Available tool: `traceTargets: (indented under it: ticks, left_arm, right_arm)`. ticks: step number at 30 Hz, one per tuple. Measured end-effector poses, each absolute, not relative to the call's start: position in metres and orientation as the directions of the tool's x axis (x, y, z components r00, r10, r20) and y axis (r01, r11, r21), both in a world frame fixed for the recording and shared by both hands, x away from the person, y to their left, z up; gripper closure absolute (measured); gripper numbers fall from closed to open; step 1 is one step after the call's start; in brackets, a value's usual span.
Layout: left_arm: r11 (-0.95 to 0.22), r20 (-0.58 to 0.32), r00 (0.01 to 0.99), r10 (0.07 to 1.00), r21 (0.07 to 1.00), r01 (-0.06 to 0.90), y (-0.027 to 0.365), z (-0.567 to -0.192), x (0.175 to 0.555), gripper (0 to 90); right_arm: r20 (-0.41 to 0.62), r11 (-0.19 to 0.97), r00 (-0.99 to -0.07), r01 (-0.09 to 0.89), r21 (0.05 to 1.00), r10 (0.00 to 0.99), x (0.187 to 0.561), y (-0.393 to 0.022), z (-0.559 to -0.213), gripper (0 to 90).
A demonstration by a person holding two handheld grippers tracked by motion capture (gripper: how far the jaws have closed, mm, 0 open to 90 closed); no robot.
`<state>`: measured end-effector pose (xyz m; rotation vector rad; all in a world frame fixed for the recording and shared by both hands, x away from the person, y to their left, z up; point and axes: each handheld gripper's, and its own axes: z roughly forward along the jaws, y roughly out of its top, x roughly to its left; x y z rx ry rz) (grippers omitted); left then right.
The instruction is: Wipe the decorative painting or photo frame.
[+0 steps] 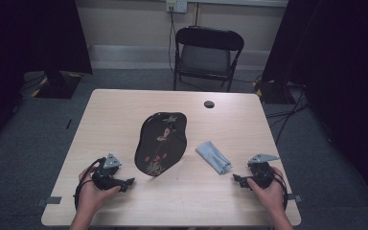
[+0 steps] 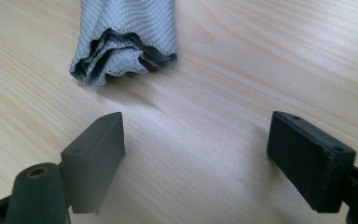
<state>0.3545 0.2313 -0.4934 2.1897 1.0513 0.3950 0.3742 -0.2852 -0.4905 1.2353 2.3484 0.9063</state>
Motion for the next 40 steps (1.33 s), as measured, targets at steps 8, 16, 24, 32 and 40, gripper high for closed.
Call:
traceTargets:
  ticks: [8, 16, 24, 32, 40]
  left_arm:
    - [-0.454, -0.013, 0.634, 0.773, 0.687, 0.568, 0.2317, -0.4946, 0.3547, 13.0]
    - [-0.443, -0.011, 0.625, 0.781, 0.696, 0.566, 0.2296, -0.4974, 0.3554, 6.9]
    - [-0.44, -0.008, 0.622, 0.783, 0.699, 0.564, 0.229, -0.4992, 0.3555, 2.8]
    - [-0.433, -0.007, 0.617, 0.787, 0.707, 0.56, 0.2274, -0.501, 0.3549, 0.0]
    - [-0.43, -0.008, 0.618, 0.786, 0.712, 0.556, 0.2277, -0.5016, 0.3545, 0.0]
  right_arm:
    - [-0.002, 0.39, -0.551, 0.589, 0.708, 0.835, 0.3693, -0.2848, -0.4955, 15.7]
    - [-0.002, 0.375, -0.55, 0.566, 0.734, 0.835, 0.3659, -0.2869, -0.4988, 15.8]
    - [-0.003, 0.374, -0.55, 0.565, 0.736, 0.835, 0.3657, -0.2867, -0.499, 15.7]
    - [-0.003, 0.374, -0.55, 0.564, 0.736, 0.835, 0.3656, -0.2867, -0.499, 15.7]
    - [-0.003, 0.374, -0.55, 0.564, 0.736, 0.835, 0.3657, -0.2867, -0.499, 15.6]
